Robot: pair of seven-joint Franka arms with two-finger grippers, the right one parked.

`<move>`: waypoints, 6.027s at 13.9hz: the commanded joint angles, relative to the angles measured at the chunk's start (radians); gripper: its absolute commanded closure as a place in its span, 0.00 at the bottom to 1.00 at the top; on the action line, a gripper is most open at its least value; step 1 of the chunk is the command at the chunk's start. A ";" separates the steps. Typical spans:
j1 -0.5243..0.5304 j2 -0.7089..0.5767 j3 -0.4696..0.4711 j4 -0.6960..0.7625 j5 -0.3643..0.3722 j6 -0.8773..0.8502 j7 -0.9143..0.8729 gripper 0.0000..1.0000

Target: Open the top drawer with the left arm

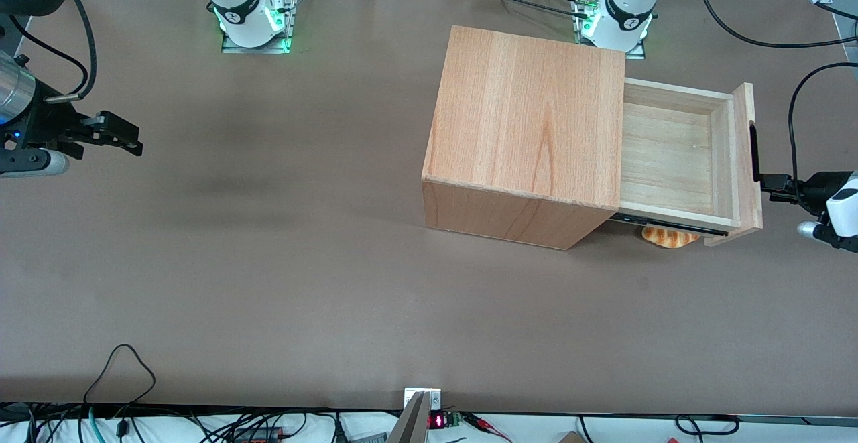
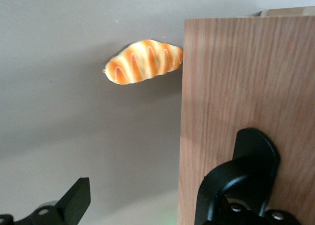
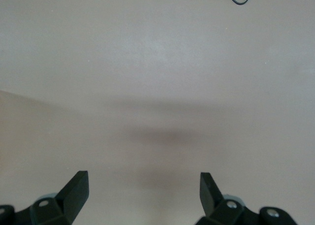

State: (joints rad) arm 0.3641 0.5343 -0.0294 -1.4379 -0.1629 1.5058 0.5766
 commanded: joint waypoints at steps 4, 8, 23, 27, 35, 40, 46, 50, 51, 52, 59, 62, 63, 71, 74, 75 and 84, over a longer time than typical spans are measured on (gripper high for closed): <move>0.004 0.032 -0.006 0.022 -0.024 -0.042 0.025 0.00; 0.003 0.041 -0.001 0.074 -0.015 -0.041 0.026 0.00; 0.021 0.059 0.016 0.117 0.003 0.022 0.088 0.00; 0.039 0.055 0.017 0.119 -0.007 0.008 0.089 0.00; 0.039 0.049 0.009 0.174 -0.014 -0.108 0.081 0.00; 0.035 0.015 0.006 0.189 -0.012 -0.171 0.074 0.00; 0.004 -0.080 -0.001 0.194 0.000 -0.268 -0.044 0.00; -0.049 -0.140 -0.001 0.212 0.000 -0.353 -0.187 0.00; -0.069 -0.148 -0.003 0.230 0.000 -0.380 -0.236 0.00; -0.098 -0.151 -0.003 0.258 0.000 -0.407 -0.285 0.00; -0.261 -0.188 -0.003 0.304 0.100 -0.427 -0.426 0.00; -0.301 -0.282 0.009 0.196 0.105 -0.295 -0.460 0.00; -0.303 -0.328 0.012 0.127 0.105 -0.235 -0.463 0.00; -0.324 -0.468 0.013 -0.079 0.111 -0.096 -0.606 0.00; -0.320 -0.468 0.009 -0.081 0.115 -0.090 -0.586 0.00; -0.314 -0.468 0.009 -0.082 0.114 -0.087 -0.560 0.00; -0.309 -0.538 0.008 -0.220 0.114 0.030 -0.524 0.00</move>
State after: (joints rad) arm 0.0564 0.0346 -0.0233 -1.6131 -0.0792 1.5104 0.0239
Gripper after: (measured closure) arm 0.000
